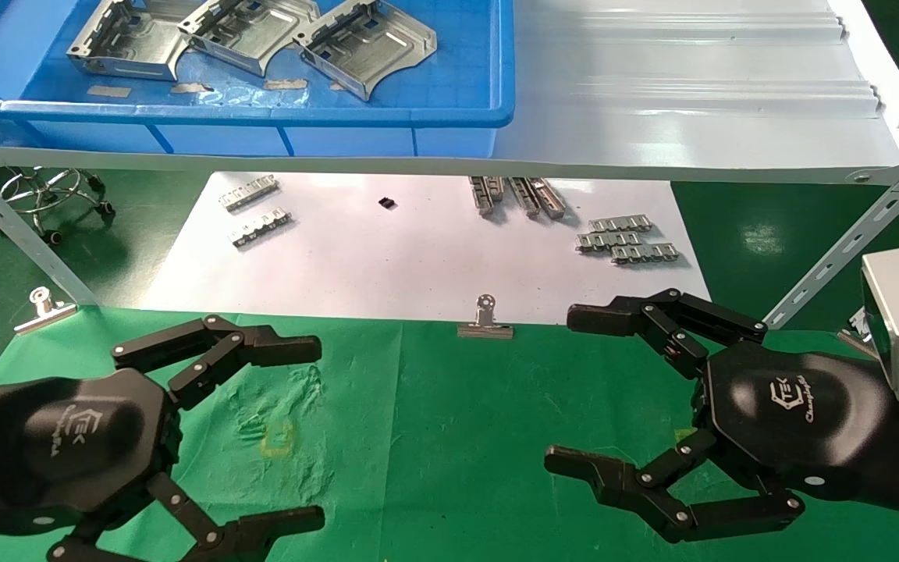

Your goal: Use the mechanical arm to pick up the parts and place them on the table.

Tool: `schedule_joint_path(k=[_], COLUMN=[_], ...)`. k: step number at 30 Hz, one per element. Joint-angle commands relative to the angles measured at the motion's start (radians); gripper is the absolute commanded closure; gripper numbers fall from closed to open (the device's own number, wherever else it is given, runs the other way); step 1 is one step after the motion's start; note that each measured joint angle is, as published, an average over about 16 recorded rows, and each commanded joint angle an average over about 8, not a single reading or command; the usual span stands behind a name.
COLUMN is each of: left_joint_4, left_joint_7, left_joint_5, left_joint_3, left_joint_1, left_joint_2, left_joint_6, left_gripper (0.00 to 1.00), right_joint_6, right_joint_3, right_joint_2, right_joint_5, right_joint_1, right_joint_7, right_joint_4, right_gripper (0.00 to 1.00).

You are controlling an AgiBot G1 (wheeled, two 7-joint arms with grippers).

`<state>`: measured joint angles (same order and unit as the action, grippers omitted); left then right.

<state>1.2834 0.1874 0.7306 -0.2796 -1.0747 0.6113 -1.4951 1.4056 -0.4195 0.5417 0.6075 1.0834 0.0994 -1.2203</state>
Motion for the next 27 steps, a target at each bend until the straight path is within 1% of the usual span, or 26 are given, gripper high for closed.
schedule_joint_path(k=[1,11,12,19,20,23,27], left_joint_4=[0.000,0.000,0.000,-0.001,-0.001,-0.009,-0.032], left_joint_7=[0.000,0.000,0.000,0.001,0.001,0.006,0.016], left_joint_5=[0.000,0.000,0.000,0.000,-0.001,-0.002,0.031], left_joint_3=[0.000,0.000,0.000,0.000,0.000,0.002,-0.012], left_joint_1=[0.000,0.000,0.000,0.000,0.000,-0.006,-0.039], left_joint_2=[0.000,0.000,0.000,0.000,0.000,0.006,0.063], left_joint_6=[0.000,0.000,0.000,0.001,0.001,0.016,0.093], left_gripper=[0.00,0.00,0.00,0.00,0.00,0.00,0.00], right_joint_6=[0.000,0.000,0.000,0.000,0.000,0.000,0.000], right_joint_3=[0.000,0.000,0.000,0.000,0.000,0.000,0.000], right_joint_2=[0.000,0.000,0.000,0.000,0.000,0.000,0.000], right_joint_5=[0.000,0.000,0.000,0.000,0.000,0.000,0.000], right_joint_1=[0.000,0.000,0.000,0.000,0.000,0.000,0.000], right_joint_7=[0.000,0.000,0.000,0.000,0.000,0.000,0.000], right_joint_4=[0.000,0.000,0.000,0.000,0.000,0.000,0.000], right_gripper=[0.00,0.00,0.06,0.93,1.00,1.00,1.00])
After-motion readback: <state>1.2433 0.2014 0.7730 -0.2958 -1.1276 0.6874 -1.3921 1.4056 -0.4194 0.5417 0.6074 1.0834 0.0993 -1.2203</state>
